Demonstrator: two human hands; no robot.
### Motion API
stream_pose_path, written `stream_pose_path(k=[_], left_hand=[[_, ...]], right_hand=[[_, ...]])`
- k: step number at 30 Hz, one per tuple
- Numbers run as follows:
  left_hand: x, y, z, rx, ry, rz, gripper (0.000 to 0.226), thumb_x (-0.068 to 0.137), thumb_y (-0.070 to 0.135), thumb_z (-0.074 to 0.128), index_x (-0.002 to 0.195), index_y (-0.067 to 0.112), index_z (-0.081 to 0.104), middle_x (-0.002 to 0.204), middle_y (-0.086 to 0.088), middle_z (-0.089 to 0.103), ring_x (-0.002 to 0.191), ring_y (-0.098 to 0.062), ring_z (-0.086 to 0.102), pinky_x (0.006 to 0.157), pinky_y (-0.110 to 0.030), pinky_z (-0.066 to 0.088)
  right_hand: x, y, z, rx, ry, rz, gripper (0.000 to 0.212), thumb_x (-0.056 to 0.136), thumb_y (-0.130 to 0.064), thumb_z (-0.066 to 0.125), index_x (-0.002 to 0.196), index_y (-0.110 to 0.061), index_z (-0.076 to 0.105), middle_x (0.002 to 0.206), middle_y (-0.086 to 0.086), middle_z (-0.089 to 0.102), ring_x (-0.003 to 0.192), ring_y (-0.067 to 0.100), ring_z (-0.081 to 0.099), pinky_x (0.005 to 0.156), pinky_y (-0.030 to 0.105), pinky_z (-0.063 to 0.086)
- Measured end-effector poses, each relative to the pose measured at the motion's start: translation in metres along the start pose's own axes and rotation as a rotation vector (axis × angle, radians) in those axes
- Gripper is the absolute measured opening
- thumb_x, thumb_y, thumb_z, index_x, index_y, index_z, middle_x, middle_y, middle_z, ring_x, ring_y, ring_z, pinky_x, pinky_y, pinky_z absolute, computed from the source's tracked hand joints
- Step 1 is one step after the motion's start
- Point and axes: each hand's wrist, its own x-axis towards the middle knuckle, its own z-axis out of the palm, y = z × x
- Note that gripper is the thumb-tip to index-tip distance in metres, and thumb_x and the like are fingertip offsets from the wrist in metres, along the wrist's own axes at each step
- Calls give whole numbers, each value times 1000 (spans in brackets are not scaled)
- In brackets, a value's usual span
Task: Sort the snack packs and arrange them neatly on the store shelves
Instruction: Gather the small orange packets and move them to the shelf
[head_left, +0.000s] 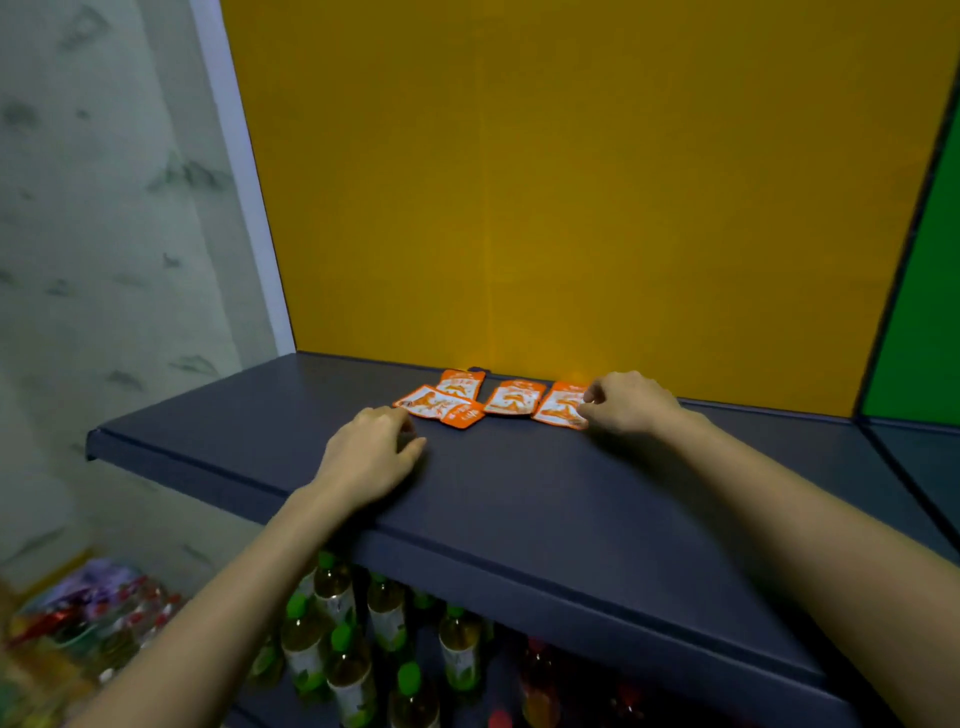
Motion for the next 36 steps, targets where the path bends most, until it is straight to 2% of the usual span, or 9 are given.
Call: stream_pose_path(k=[10,12,15,19,23,27,31,34,36], left_hand=[[87,-35,32,-131,-262,160,81,76,69,42,140,18,38,145,-2,41,132,-18,37,108,-36,30],[106,-39,35,-115,-343,201,97,65,76,37,143,20,32,150,-1,34,137,-18,30,112,-36,22],[129,-40,38,-68,-447,289,92,71,75,48,146,24,27,154,-1,25,143,-16,18,118,-37,2],[147,-44,39,-4,-456,387,121,40,94,39,140,28,35,143,0,36,135,-19,27,115,-39,13],[158,-47,40,-36,-466,404,85,67,76,55,132,22,41,137,-1,45,126,-20,39,108,-36,23],[165,-47,35,-49,-582,353,91,68,69,61,139,17,38,141,-3,44,123,-21,47,101,-34,38],[176,-68,16,-258,-727,317,50,70,53,72,103,16,65,93,1,71,78,-11,67,72,-25,53],[190,-82,8,-553,-671,220,29,77,44,70,79,16,62,66,0,69,52,-11,62,53,-22,52],[199,-83,12,-743,-626,92,29,81,42,66,72,16,57,56,0,67,45,-11,60,51,-22,50]], right_hand=[[58,0,9,-16,7,189,40,89,-46,54,116,-17,58,124,8,60,112,27,56,89,37,47],[62,-1,11,-8,-10,225,44,89,-49,53,118,-16,56,125,8,59,111,26,55,89,37,46],[65,-4,19,23,-37,282,53,87,-55,52,120,-15,53,125,8,58,110,24,55,91,38,47],[66,-15,23,58,-16,390,63,84,-63,50,119,-10,54,126,12,58,109,27,56,84,34,45],[65,-37,34,59,71,518,80,77,-68,54,127,-6,45,135,14,51,121,31,50,91,38,43],[66,-50,45,52,141,591,86,73,-63,65,133,-7,39,140,13,43,130,30,42,99,41,41],[68,-54,45,218,140,685,86,72,-50,74,135,-7,35,141,13,44,129,32,44,99,40,41],[67,-52,42,283,119,702,70,74,-42,75,127,-6,48,132,12,56,120,29,54,93,36,45],[65,-50,42,329,119,700,57,77,-40,74,120,-6,58,124,11,62,113,27,59,90,33,47]])
